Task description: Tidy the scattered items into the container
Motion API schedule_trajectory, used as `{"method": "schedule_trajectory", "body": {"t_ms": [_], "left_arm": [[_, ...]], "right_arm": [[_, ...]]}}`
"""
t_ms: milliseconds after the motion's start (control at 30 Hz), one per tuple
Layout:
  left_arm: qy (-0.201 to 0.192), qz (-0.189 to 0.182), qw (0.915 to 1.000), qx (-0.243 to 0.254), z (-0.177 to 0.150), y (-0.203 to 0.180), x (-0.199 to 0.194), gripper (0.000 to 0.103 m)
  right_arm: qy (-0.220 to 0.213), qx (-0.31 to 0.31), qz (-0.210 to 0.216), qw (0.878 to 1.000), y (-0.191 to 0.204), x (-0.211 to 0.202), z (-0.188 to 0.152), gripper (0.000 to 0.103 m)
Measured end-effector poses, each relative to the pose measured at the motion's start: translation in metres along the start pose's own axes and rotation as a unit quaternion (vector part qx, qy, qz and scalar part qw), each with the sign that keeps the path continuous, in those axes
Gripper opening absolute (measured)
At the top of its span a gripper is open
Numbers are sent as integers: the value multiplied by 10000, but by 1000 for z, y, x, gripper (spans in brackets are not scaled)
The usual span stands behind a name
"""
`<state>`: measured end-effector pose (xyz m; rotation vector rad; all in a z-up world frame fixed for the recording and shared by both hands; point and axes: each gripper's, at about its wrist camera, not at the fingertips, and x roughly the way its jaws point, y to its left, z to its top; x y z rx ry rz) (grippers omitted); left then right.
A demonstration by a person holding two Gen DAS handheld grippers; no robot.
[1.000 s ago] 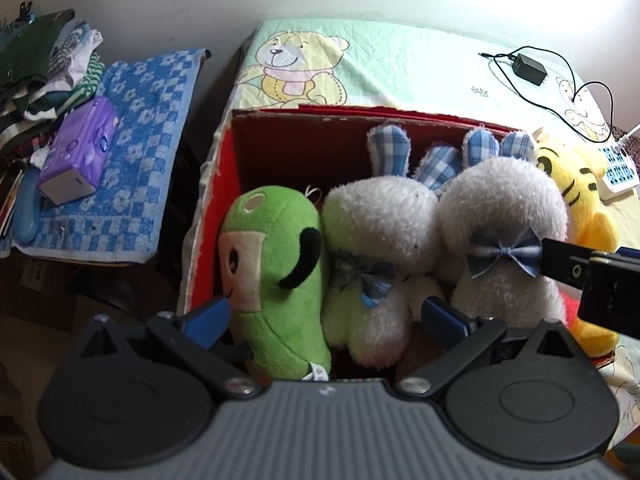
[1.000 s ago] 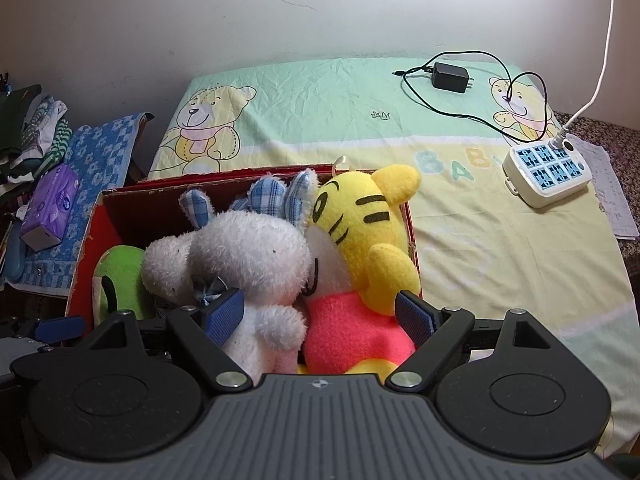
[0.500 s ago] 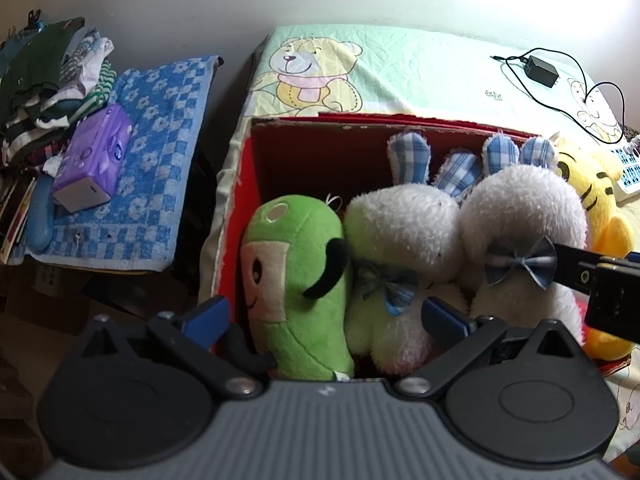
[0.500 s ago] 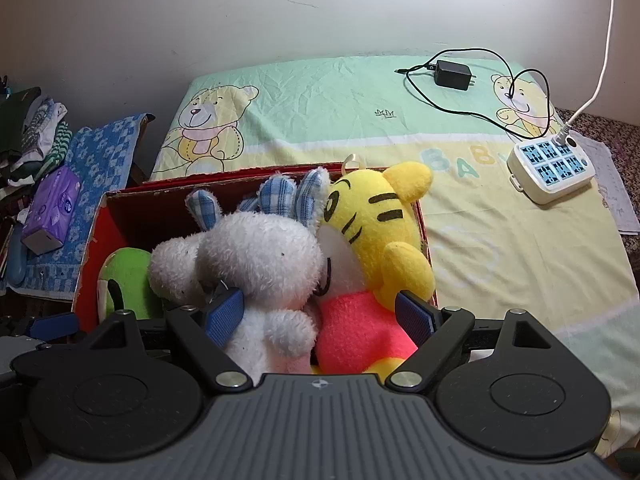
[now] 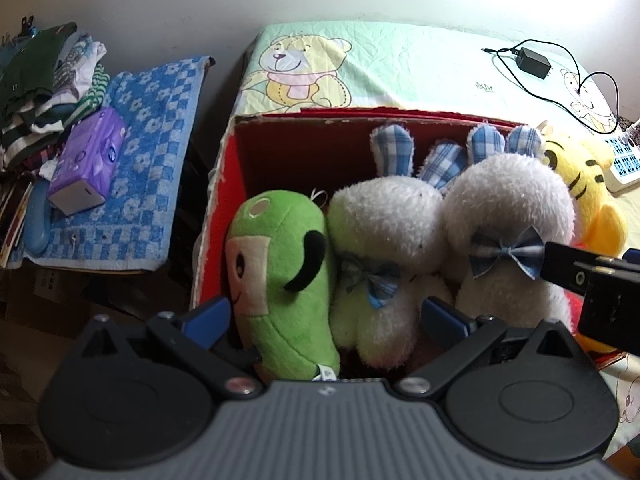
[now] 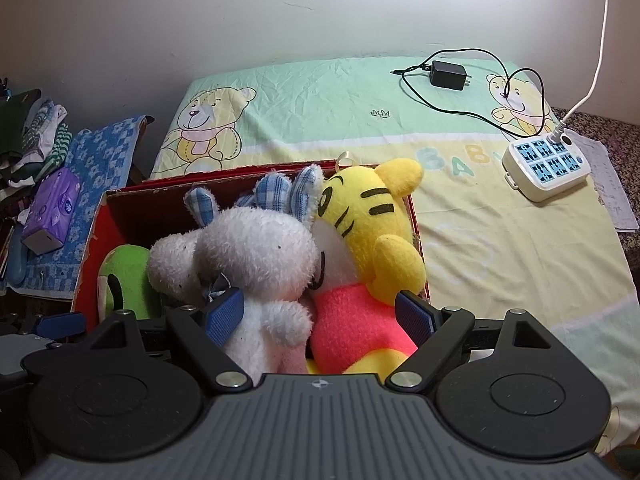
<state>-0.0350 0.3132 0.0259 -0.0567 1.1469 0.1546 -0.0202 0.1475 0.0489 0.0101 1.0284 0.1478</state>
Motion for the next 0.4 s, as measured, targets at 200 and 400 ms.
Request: {"method": "schedule_trajectory", "body": {"t_ms": [200,400], "left_arm": [[-127,70,9999,-36,-2,2,-7,101],[-292,56,9995,-86,-3,4,-20,101]], "right_arm": [[-43,-37,-46,10000,1,-1,-1,85],[-89,-17,11,10000,0,-6,-4,85]]}}
